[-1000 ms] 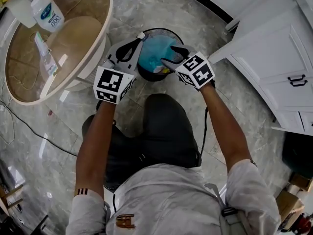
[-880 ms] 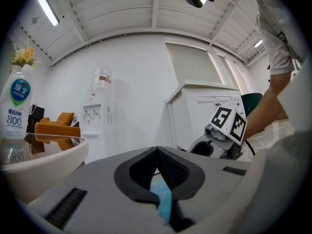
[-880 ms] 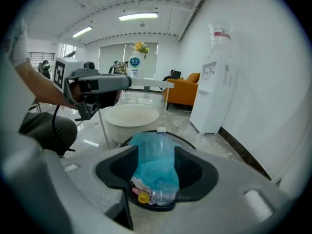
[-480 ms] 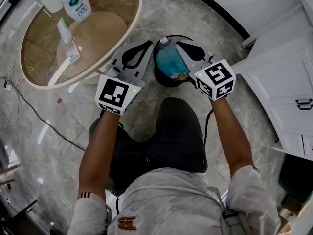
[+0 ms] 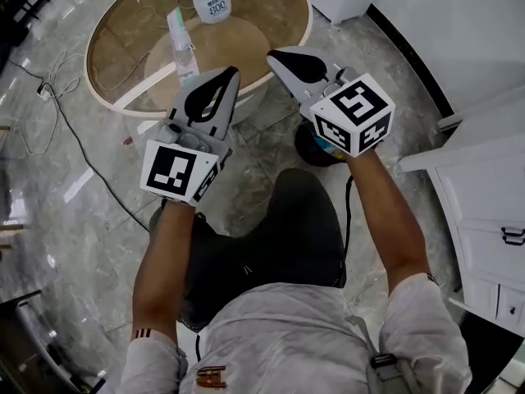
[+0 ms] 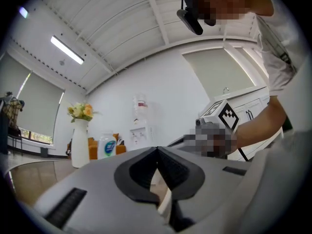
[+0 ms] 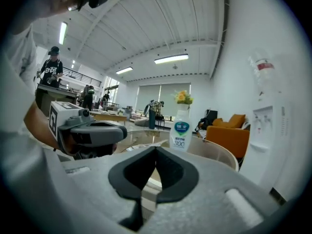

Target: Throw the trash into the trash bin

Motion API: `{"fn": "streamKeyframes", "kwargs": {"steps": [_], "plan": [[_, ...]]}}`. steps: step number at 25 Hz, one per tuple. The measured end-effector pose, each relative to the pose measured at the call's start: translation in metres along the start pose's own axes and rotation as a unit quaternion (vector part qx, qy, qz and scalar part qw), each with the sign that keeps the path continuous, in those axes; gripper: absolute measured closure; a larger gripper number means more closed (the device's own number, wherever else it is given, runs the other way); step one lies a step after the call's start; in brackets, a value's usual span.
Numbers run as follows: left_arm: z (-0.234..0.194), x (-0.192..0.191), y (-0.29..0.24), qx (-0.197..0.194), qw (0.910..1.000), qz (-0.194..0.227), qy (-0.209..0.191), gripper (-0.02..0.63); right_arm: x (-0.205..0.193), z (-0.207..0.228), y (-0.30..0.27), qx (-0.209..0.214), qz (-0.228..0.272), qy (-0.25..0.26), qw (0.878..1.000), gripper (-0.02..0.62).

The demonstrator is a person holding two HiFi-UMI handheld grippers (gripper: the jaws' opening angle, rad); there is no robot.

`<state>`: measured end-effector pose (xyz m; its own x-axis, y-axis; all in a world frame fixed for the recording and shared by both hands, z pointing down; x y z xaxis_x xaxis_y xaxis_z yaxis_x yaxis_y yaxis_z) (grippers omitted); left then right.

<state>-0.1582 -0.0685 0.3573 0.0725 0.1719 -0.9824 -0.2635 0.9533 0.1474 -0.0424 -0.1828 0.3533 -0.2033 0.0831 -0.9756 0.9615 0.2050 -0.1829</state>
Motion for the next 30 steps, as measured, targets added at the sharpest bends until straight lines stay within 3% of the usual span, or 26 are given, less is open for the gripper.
{"fn": "streamKeyframes", "kwargs": {"steps": [6,13,24,30], "plan": [[-0.044,0.003,0.049,0.080,0.9966,-0.013,-0.013,0.607,0.015,-0.029,-0.064,0.056,-0.039,0.013,0.998,0.589],[-0.073,0.004,0.084,0.118,0.9926,-0.026,-0.015,0.607,0.026,-0.056,-0.119,0.080,-0.103,0.026,0.991,0.535],[-0.095,0.009,0.104,0.126,0.9914,-0.030,-0.022,0.607,0.013,-0.064,-0.167,0.054,-0.190,0.009,0.980,0.403],[-0.094,0.005,0.104,0.114,0.9926,-0.035,-0.022,0.607,0.011,-0.063,-0.180,0.038,-0.223,-0.046,0.973,0.376]]}}
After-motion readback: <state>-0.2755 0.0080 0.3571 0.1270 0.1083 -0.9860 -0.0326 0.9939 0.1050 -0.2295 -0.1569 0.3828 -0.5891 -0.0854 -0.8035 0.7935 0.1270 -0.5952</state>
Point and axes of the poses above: the fingertips, and each gripper's own axes: y backward along the fingers, z to its right, x out of its top, the point moved 8 cm from there along y, backward along the fingers, and after that the axes turned 1 degree about -y, right-handed, at the moved point
